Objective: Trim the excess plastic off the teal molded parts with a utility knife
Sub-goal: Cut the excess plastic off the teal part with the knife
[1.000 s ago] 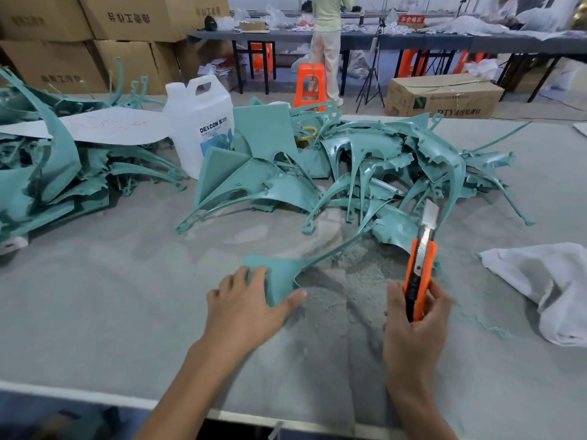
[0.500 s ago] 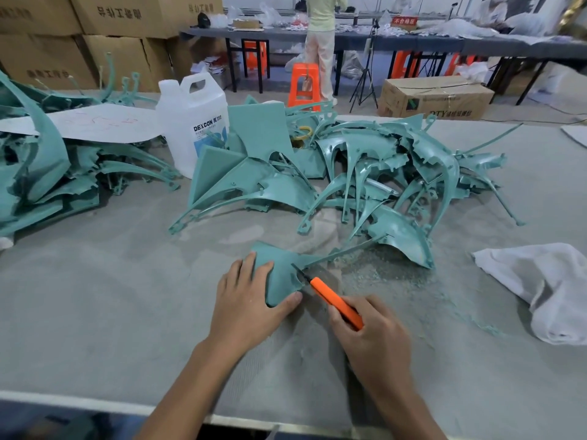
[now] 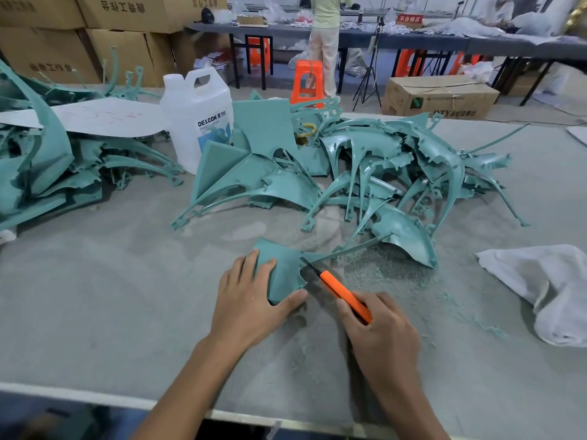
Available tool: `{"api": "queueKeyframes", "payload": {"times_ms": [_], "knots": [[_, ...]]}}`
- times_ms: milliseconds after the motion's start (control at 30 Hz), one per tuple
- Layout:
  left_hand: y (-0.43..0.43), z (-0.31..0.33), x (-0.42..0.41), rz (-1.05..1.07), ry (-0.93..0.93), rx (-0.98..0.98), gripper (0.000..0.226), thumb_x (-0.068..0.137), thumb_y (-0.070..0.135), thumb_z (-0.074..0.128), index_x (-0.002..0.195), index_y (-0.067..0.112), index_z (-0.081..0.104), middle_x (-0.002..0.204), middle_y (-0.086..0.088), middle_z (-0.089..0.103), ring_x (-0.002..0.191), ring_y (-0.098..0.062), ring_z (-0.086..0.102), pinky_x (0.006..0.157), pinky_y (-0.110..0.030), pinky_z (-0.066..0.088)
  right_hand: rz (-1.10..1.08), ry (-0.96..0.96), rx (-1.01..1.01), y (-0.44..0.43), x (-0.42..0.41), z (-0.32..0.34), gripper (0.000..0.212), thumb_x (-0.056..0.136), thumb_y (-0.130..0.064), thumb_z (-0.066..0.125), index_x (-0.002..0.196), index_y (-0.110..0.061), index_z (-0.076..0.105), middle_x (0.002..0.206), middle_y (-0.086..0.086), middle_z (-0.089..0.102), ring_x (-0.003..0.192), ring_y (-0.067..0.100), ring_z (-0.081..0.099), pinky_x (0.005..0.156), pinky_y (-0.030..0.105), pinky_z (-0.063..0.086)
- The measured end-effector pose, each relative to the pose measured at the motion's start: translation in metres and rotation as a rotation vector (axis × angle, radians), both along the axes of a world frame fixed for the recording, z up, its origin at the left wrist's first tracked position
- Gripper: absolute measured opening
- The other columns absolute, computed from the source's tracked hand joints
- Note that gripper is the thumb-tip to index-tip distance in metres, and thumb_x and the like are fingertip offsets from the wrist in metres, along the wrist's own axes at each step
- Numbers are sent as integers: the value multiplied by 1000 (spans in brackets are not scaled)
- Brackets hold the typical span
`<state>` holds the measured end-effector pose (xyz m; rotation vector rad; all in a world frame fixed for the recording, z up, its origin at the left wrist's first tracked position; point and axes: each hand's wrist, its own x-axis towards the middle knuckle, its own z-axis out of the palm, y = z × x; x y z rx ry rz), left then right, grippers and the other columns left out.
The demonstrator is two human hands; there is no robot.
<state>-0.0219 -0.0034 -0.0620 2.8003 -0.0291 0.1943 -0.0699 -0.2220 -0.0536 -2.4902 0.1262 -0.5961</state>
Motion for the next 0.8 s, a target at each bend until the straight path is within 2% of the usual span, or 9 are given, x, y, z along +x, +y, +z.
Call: {"api": "queueKeyframes", "payload": {"times_ms": [100,200,267,367,467,633,800], "knots": [[0,2,-1,38,-25,-12,99,72,100,16,146,40,40,162,4,19,145,-17,10,118,-40,12,40,15,29,-3,1,1,16,82,-46,76,93,-36,72,77,-18,51,66,12,58,57,25,38],[0,5,-2,101,-31,-44,96,68,102,22,142,45,46,154,1,26,139,-19,16,116,-41,18,64,26,130,-18,4,4,17,81,-45,78,93,-33,75,79,-16,60,69,12,62,62,30,47],[2,6,-1,102,-24,-84,100,64,103,27,142,43,47,153,2,30,139,-20,21,117,-40,20,108,32,127,-30,4,7,16,81,-43,79,93,-33,75,80,-16,62,72,8,62,64,32,51],[5,7,0,59,-30,-139,108,60,103,34,145,37,43,156,6,33,142,-17,26,117,-37,18,186,41,136,-35,0,9,12,78,-35,84,87,-33,76,76,-15,61,73,5,59,66,28,49],[5,7,0,41,-38,-190,111,58,98,46,147,33,39,157,8,35,142,-15,30,116,-35,18,265,17,103,-30,-3,11,8,78,-35,80,85,-32,77,72,-14,60,71,9,58,66,32,48],[6,7,2,38,-9,-267,113,54,95,55,146,33,38,154,10,38,140,-16,34,116,-39,27,276,83,161,-34,-2,11,11,77,-28,84,80,-33,75,70,-13,59,71,8,57,63,23,40],[7,9,2,32,-11,-306,112,51,94,59,144,33,39,148,14,42,134,-14,38,113,-39,32,254,121,170,-33,0,11,7,77,-33,83,78,-33,76,68,-13,59,70,5,57,61,23,41]]}}
